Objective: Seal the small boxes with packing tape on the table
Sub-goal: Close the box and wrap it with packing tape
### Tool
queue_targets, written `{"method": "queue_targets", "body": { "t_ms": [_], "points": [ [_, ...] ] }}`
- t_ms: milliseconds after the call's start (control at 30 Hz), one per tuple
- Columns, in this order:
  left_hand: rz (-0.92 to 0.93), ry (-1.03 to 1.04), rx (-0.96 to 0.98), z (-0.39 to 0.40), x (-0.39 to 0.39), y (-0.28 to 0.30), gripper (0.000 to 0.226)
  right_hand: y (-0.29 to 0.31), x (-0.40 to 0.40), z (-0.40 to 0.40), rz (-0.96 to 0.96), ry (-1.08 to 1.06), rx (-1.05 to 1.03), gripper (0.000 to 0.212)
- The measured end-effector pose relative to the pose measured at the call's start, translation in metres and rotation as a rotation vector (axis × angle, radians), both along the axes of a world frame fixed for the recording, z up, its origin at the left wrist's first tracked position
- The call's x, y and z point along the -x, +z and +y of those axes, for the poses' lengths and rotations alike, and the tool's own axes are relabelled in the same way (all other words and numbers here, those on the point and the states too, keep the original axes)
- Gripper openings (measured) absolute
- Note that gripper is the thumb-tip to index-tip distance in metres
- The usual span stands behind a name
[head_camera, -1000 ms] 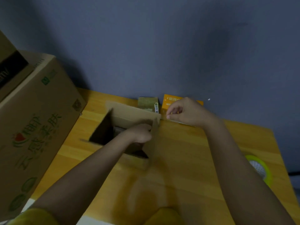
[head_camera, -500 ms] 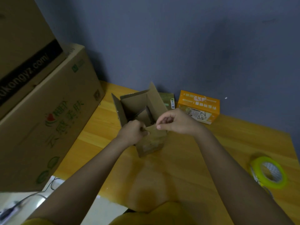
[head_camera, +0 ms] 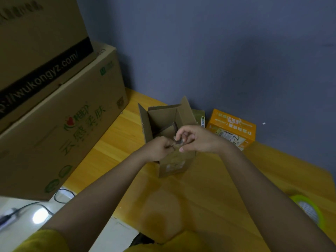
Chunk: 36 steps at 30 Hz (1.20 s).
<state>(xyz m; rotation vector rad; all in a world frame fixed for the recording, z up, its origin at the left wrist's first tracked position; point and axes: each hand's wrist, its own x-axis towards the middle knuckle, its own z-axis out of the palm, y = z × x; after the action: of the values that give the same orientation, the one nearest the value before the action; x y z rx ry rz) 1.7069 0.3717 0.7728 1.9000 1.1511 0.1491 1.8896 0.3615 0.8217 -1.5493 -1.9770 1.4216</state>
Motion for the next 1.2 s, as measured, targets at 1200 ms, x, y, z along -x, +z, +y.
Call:
{"method": "queue_targets", "body": {
  "t_ms": [1200],
  "points": [
    [0.028, 0.112, 0.039, 0.0, 0.001, -0.009, 0.101, -0.021, 0.021, 0.014, -0.245, 0.079, -0.435, 0.015]
  ]
}}
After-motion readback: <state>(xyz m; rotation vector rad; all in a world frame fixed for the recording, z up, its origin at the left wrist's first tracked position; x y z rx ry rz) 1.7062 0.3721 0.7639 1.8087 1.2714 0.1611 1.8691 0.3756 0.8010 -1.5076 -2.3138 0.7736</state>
